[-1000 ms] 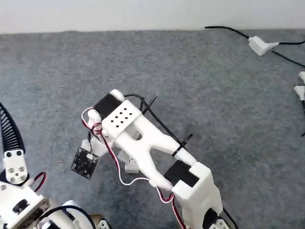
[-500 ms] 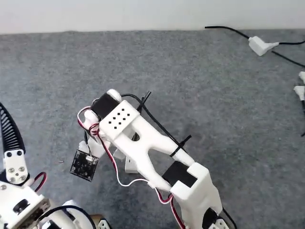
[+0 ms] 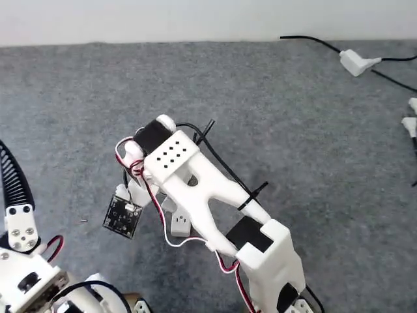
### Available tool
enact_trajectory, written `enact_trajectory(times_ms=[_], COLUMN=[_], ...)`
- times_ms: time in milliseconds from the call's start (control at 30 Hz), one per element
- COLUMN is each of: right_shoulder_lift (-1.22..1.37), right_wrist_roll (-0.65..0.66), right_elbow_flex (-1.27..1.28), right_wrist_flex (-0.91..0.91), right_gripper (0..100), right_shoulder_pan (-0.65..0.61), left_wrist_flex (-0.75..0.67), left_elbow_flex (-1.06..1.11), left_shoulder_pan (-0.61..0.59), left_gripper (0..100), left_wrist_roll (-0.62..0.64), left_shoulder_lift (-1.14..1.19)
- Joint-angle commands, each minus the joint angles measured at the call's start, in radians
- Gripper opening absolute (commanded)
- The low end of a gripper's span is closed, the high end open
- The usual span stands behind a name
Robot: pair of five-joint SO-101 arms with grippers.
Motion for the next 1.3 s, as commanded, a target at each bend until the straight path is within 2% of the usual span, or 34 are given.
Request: enact_trajectory(times_ms=[0, 400, 1267], right_shoulder_lift=[-0.018, -0.101, -0.111], right_wrist_roll=[0.014, 0.018, 0.126], right_elbow_flex=[0.02, 0.158, 0.152], right_wrist_flex=[0.045, 0.044, 0.033], right_gripper=[0.8, 0.8, 0.8], right_shoulder_pan=[0.016, 0.018, 0.045], left_wrist_flex=[-0.025, -0.023, 0.005], left_elbow_flex=[-0.033, -0.031, -0.033], left_shoulder_pan=[0.0, 0.0, 0.0], left_gripper=[37, 37, 37], left_wrist_roll=[-0.008, -0.008, -0.006], left_shoulder_lift=[-0.017, -0.017, -0.017])
